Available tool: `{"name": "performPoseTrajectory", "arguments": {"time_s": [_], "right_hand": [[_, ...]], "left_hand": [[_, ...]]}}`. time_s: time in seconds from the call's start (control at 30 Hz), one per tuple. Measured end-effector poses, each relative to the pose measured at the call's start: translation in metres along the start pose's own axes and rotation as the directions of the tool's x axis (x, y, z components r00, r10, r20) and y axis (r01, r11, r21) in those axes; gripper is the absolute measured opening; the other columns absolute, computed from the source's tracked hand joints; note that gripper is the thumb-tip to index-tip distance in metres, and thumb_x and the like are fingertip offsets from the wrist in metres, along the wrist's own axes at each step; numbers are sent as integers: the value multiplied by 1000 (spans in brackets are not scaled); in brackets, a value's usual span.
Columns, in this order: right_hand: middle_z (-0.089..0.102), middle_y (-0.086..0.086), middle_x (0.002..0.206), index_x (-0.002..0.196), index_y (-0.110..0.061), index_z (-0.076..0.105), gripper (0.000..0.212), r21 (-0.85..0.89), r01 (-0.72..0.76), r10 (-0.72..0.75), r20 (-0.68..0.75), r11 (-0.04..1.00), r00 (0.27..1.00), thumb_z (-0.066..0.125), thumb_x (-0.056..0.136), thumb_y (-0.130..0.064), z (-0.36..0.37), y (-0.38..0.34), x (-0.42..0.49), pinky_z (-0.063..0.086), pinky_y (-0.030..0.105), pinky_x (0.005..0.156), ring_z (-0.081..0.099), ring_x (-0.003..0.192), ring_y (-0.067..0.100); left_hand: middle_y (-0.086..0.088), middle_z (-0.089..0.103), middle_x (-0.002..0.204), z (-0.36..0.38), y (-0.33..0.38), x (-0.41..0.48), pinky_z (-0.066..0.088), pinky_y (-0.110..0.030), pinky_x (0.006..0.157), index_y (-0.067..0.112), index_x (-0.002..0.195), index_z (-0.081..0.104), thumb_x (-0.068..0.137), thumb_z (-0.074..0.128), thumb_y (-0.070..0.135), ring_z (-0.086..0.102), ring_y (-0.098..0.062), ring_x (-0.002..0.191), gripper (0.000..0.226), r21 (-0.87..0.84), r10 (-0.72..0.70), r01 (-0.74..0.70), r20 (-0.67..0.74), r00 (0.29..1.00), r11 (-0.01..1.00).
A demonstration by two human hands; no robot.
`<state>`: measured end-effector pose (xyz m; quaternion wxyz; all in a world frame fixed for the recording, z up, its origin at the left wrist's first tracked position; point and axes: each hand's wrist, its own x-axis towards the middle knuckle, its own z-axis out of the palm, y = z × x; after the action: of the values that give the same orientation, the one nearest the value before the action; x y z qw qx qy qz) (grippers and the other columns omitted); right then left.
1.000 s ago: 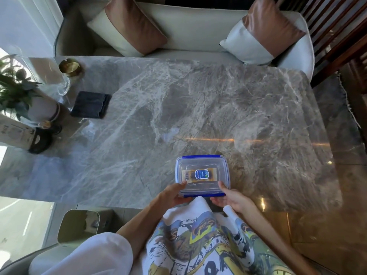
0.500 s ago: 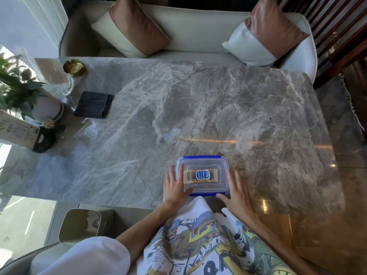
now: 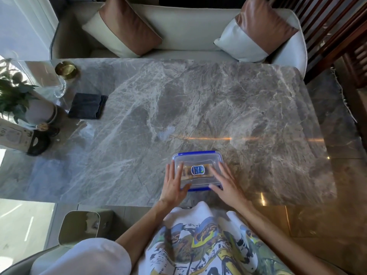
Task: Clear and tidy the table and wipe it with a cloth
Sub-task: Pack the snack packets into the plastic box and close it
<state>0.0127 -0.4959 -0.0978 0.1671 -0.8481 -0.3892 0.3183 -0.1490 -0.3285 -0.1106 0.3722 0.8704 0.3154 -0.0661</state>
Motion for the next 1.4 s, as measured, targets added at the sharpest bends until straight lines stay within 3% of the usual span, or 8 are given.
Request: {"name": "performPoseTrajectory", "arguments": {"time_s": [0.17,0.27,0.33,0.7,0.9,1.13,1.27,1.4], "right_hand": [[10,-8,162,152,-37,11,70,594,-382,356,166,708,920,45,94,-55,-31,1,10,17,38,116,12,149,15],[20,0,161,153,-33,7,68,774,-520,370,393,361,842,39,97,-52,-34,5,24,25,42,116,24,147,21],[31,3,157,154,-28,11,64,781,-568,323,484,259,813,37,99,-48,-34,7,30,35,37,108,35,142,22],[70,6,108,133,-11,52,41,740,-552,281,476,385,833,59,93,-12,-50,6,46,55,34,76,67,97,22],[66,13,124,132,-7,55,46,668,-507,196,486,544,852,66,89,-17,-41,-61,74,46,43,102,60,117,27],[66,18,123,127,-3,58,38,648,-474,158,484,596,861,63,90,-10,32,-202,122,50,48,99,63,113,32],[69,16,116,122,-5,62,31,644,-487,97,543,590,834,62,91,-11,104,-294,145,55,31,74,68,94,23],[70,15,108,123,-3,61,34,619,-542,92,608,568,789,63,90,-8,171,-383,156,51,44,96,67,91,25]], "left_hand": [[-16,23,159,-12,2,7,28,-48,119,10,154,11,93,58,38,29,-32,145,82,-586,-463,447,135,876,676],[-16,61,114,-9,5,11,55,-21,79,6,134,49,96,55,26,59,-26,104,43,-760,-523,491,235,819,426],[-11,59,96,-4,11,10,45,-24,64,8,119,56,98,53,24,52,-23,87,27,-786,-544,504,264,797,357],[-12,55,95,-12,12,3,36,-26,57,7,125,55,96,50,11,49,-21,77,30,-813,-663,488,178,728,318],[-8,60,90,-67,-39,-19,43,-20,47,11,121,58,95,55,13,51,-10,63,26,-839,-714,429,72,697,334],[-8,62,100,-162,-148,-55,49,-14,47,8,129,55,94,57,9,56,-9,64,35,-882,-754,329,-43,656,337],[-7,65,101,-224,-236,-92,57,-50,88,7,129,59,89,62,19,60,-19,89,41,-887,-793,317,-85,604,336],[-7,63,101,-274,-312,-133,58,-55,78,14,130,58,94,58,20,61,-23,83,37,-901,-854,334,-71,516,276]]}}
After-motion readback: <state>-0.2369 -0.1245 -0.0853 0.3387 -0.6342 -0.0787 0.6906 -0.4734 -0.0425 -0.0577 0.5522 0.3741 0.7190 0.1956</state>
